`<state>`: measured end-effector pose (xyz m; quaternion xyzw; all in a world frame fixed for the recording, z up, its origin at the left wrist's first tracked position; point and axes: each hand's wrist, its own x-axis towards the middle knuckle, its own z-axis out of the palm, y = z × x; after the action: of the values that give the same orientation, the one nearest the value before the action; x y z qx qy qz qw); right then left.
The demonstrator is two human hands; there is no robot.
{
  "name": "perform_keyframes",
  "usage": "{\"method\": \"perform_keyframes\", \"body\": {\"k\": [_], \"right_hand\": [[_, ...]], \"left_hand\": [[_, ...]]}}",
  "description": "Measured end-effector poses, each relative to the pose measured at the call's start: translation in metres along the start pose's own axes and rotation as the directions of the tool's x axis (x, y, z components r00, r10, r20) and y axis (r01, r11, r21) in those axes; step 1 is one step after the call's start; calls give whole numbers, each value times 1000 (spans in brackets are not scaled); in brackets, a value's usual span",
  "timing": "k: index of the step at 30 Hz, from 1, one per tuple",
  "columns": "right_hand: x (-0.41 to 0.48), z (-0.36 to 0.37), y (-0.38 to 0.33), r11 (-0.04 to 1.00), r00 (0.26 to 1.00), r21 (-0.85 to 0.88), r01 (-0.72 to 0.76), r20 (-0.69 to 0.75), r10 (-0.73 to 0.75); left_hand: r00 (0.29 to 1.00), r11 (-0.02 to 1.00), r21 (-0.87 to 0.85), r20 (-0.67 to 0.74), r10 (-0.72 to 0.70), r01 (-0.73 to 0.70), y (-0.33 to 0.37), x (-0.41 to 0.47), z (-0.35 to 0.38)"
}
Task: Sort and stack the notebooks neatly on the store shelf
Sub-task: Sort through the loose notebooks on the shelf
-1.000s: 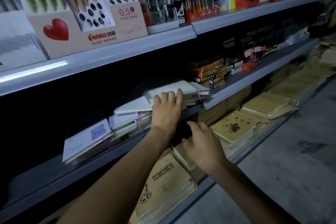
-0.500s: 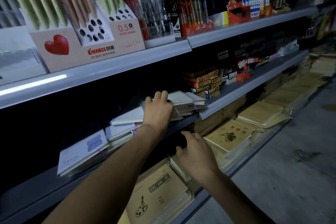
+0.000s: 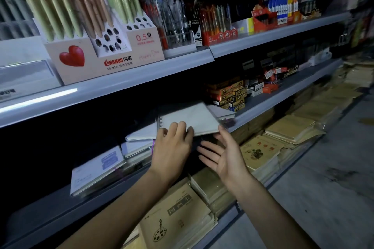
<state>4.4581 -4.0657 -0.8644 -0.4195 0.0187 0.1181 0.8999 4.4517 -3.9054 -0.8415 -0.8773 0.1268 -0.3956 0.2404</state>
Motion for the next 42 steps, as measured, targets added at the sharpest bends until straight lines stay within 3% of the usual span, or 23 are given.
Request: {"method": "perform_keyframes", "body": {"k": [4, 9, 12, 15, 17, 19, 21, 23, 24, 27, 29, 33, 36, 42], "right_hand": [[2, 2, -8, 998, 996, 59, 8, 83, -13], [3, 6, -14, 997, 987, 73, 13, 161, -25], [3, 3, -5, 999, 986, 35, -4, 166, -2], [-3, 4, 2, 1000, 987, 18, -1, 158, -2], [-10, 4, 1, 999, 988, 19, 31, 153, -33], [-21, 2, 1, 997, 984, 51, 57, 165, -65], [-35, 0, 2, 995, 979, 77, 60, 190, -74], [-49, -1, 4, 996, 973, 86, 38, 223, -56], [-54, -1, 5, 997, 968, 77, 19, 248, -37], [-66, 7, 12, 999, 947, -2, -36, 318, 35], [-73, 12, 22, 996, 936, -58, -75, 340, 90], [-85, 23, 47, 980, 902, -135, -145, 390, 187], [-96, 37, 66, 968, 876, -184, -172, 420, 236], [-109, 74, 116, 942, 819, -301, -148, 496, 287]], "left_hand": [[992, 998, -57, -125, 8, -16, -11, -4, -8], [996, 995, -69, -51, 67, -70, -20, -27, -14], [996, 983, -164, -40, 75, -80, -28, -40, -16], [994, 951, -293, 2, -106, 102, -37, -53, -28], [954, 891, -344, 59, -293, 295, -43, -61, -41], [850, 723, -455, 189, -492, 520, -47, -69, -52], [688, 362, -626, 415, -596, 691, -50, -77, -59], [580, -66, -708, 625, -523, 704, -50, -81, -69], [558, -199, -689, 695, -452, 697, -51, -83, -77], [524, -435, -601, 798, -297, 670, -57, -100, -100], [485, -531, -541, 836, -255, 653, -61, -124, -111], [425, -518, -519, 855, -298, 680, -68, -181, -129], [427, -478, -574, 817, -388, 664, -75, -216, -135], [357, -474, -655, 737, -574, 589, -90, -276, -143]]}}
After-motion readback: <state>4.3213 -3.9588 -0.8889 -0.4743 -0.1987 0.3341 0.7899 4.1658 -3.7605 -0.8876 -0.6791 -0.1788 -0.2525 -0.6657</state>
